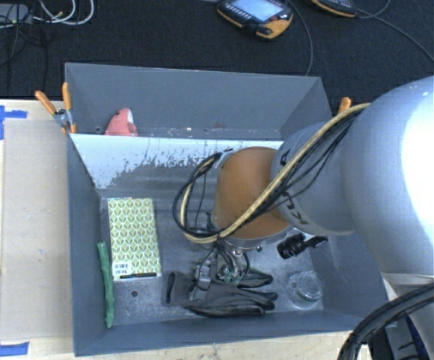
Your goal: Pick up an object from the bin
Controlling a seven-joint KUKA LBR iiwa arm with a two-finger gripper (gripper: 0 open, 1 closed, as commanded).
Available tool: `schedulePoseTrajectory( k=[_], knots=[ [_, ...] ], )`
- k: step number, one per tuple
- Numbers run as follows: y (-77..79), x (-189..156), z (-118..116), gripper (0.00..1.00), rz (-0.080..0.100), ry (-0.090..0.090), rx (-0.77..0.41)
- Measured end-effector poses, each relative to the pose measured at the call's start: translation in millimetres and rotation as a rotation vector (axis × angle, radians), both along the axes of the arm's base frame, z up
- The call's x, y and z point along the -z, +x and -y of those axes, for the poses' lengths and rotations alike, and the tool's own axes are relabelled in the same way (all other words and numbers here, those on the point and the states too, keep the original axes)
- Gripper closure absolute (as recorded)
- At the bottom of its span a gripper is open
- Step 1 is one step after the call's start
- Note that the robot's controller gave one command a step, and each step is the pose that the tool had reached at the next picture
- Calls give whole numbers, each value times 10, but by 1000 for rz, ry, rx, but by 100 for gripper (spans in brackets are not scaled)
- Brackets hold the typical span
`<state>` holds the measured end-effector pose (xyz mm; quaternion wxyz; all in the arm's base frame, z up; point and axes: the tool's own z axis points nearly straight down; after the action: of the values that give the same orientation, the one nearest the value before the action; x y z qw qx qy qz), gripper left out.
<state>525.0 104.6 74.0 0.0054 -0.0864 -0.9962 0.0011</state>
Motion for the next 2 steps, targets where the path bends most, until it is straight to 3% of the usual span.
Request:
schedulePoseTrajectory(
  k=[1, 2],
  knots=[
    [-53, 107, -18, 100, -3, 1, -62],
    [-53, 100, -17, 100, -2, 1, -71]
  ],
)
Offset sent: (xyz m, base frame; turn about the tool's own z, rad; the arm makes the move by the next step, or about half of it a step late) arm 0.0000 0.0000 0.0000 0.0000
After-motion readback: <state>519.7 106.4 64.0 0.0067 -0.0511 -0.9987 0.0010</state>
